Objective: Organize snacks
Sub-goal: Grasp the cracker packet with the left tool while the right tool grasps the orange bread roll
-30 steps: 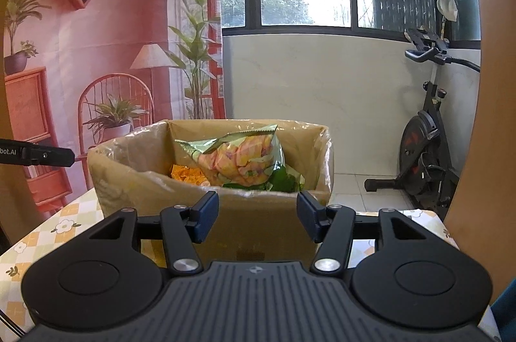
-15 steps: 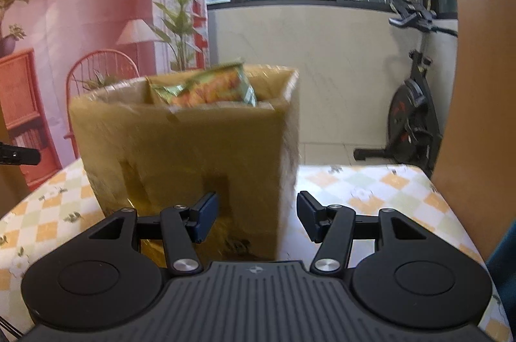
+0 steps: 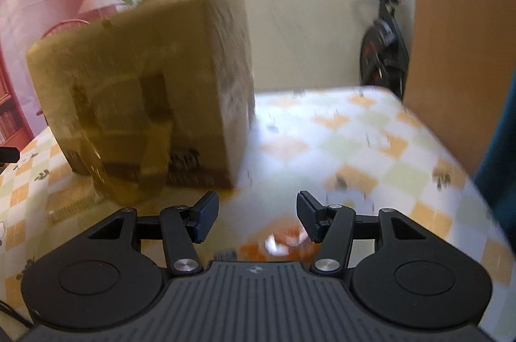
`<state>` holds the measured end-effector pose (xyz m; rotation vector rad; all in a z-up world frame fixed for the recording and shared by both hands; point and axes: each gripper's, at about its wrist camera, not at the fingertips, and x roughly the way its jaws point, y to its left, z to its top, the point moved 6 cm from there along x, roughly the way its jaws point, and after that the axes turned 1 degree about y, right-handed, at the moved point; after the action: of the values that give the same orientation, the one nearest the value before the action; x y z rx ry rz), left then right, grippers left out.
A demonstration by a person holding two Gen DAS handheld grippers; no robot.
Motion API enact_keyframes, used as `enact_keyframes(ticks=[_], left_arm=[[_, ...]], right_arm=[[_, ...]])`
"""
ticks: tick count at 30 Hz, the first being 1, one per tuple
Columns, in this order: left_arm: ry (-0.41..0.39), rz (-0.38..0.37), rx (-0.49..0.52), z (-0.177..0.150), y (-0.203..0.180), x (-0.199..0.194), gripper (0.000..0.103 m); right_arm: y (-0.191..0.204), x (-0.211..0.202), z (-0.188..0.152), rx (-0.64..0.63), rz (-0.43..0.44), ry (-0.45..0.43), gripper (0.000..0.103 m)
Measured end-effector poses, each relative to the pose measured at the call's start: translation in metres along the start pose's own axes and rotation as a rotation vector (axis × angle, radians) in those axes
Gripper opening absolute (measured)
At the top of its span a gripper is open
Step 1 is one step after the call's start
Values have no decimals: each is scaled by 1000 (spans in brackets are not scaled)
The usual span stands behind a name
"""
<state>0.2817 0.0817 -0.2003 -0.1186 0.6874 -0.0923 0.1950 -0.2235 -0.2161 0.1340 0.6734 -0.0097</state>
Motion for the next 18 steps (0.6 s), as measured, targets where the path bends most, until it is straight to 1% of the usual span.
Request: enact_keyframes(ticks=[5,8,9,10,15,18], left_arm=[[19,-11,3,-5,-1,8,75],[31,-11,6,-7,0,11,75],[32,-11,5,-8,1,12,75],[34,-10,3,-8,2,13,75],[50,-7,5,-12,5,17,75],[59,-8,21,-14,2,21,75]], right_arm=[[-9,3,-27,165,3,90,62],[-9,11,-33,209,7,128,62],[-10,14,-33,214,2,133,64],[-10,16,-33,216,3,131,68],[-8,35,-25,176,-5,138,70],[0,48,-24,110,-5,132,69]])
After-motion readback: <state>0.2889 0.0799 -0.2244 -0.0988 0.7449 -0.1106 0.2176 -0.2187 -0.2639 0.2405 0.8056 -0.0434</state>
